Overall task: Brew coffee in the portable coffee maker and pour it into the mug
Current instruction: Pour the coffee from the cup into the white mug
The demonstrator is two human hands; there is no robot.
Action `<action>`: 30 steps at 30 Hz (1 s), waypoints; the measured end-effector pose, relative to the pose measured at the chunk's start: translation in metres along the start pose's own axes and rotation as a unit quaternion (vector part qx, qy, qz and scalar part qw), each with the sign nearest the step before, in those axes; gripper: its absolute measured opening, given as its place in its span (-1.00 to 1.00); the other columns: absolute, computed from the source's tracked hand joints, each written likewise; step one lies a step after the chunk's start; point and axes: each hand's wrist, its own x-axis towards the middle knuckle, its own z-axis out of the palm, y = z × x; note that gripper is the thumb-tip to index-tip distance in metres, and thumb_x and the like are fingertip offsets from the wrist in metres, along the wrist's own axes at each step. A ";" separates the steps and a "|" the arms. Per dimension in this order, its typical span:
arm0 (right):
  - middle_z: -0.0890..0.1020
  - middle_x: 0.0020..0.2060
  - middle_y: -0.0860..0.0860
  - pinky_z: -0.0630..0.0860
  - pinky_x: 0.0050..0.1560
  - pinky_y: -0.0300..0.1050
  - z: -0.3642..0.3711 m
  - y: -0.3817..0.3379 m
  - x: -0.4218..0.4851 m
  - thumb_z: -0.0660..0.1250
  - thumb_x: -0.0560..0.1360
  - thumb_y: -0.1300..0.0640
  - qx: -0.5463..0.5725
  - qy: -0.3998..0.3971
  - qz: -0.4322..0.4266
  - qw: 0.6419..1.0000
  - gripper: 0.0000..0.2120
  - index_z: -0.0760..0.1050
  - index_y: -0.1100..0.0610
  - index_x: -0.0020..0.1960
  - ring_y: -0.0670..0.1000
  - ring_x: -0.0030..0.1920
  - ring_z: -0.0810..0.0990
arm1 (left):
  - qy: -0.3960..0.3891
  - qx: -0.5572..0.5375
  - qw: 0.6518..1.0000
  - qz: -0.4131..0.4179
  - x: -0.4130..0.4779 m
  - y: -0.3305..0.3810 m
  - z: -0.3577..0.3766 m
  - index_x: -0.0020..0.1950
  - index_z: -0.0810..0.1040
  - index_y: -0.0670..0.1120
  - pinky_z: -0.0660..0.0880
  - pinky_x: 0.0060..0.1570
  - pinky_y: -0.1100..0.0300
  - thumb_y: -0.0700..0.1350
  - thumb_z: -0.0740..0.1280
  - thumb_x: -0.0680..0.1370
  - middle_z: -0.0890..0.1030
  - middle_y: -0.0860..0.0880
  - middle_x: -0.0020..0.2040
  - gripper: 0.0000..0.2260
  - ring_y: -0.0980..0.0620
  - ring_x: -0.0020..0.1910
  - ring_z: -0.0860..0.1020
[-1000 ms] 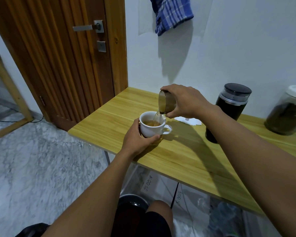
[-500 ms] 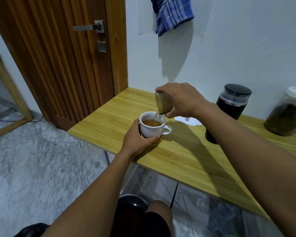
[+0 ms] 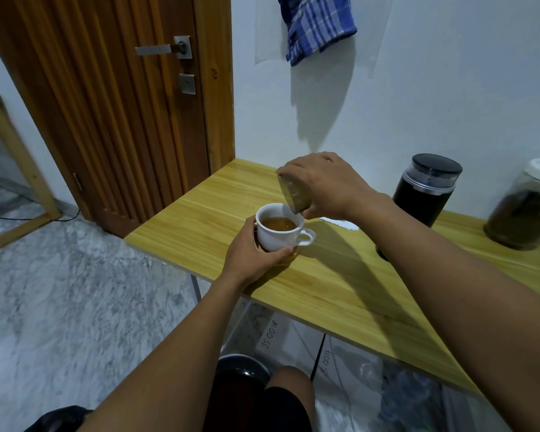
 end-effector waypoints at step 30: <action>0.49 0.35 -0.09 0.20 0.06 -0.18 0.019 0.012 -0.013 0.57 0.28 -0.06 0.088 -0.017 0.075 0.993 -0.17 0.31 -0.07 0.47 0.03 0.27 0.45 | 0.013 0.022 1.000 0.002 0.001 -0.001 0.001 0.42 0.38 0.03 0.57 0.16 -0.03 0.10 0.62 0.34 0.55 0.07 0.28 -0.26 0.07 0.23 0.54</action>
